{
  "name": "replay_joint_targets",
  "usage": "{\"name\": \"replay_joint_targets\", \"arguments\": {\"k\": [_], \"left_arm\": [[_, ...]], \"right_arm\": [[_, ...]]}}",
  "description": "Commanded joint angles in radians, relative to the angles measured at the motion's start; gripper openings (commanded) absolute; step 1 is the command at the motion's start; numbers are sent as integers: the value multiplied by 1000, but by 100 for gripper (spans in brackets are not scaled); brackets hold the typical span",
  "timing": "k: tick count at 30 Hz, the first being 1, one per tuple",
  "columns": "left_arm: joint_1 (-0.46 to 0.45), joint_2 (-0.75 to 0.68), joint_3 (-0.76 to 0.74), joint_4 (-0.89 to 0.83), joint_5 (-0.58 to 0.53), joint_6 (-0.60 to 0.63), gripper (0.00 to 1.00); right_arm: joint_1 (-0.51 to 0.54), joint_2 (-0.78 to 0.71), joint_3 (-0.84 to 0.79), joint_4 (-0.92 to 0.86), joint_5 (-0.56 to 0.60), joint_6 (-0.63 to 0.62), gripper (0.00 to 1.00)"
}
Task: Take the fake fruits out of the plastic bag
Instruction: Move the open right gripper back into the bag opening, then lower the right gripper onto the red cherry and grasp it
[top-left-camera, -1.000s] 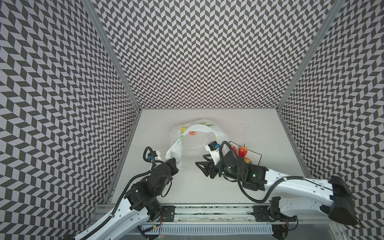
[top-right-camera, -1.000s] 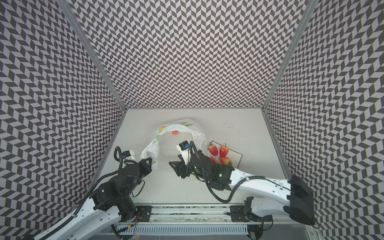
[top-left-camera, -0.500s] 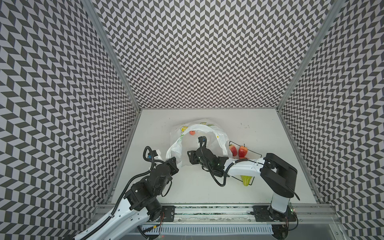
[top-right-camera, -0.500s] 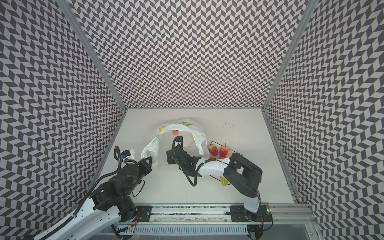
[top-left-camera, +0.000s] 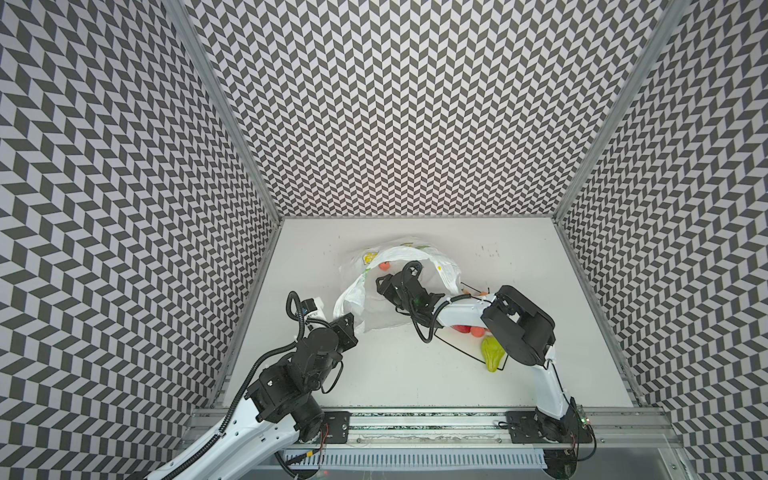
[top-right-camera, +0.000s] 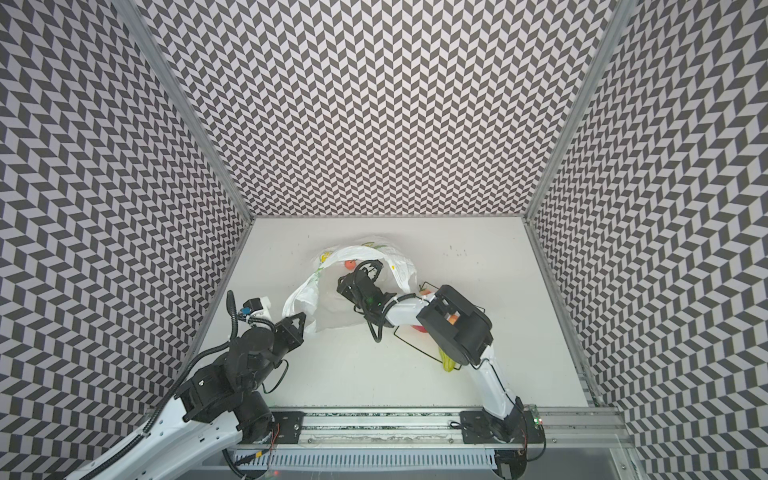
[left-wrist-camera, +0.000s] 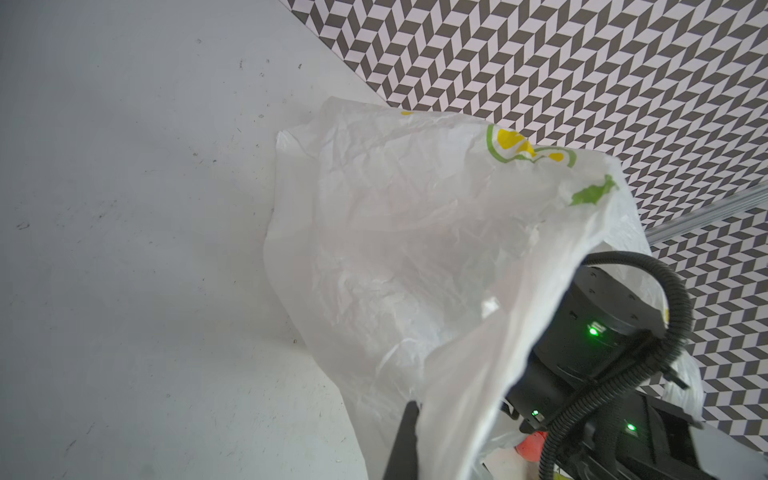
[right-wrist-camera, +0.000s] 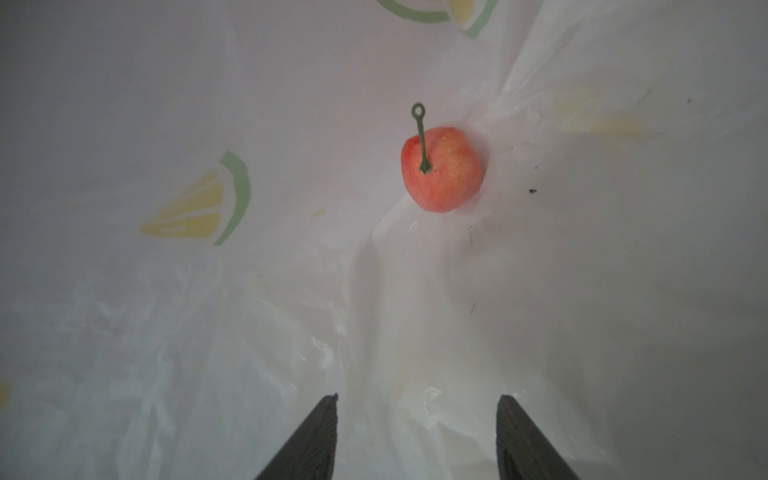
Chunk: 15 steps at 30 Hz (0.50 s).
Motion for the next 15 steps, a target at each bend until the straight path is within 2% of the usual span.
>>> {"name": "replay_joint_targets", "arguments": {"k": [1, 7, 15], "left_arm": [[-5, -13, 28, 7, 11, 27, 0], [-5, -14, 30, 8, 23, 39, 0], [-5, -10, 47, 1, 31, 66, 0]], "right_arm": [[-25, 40, 57, 71, 11, 78, 63], [-58, 103, 149, 32, 22, 95, 71], [-85, 172, 247, -12, 21, 87, 64]]}}
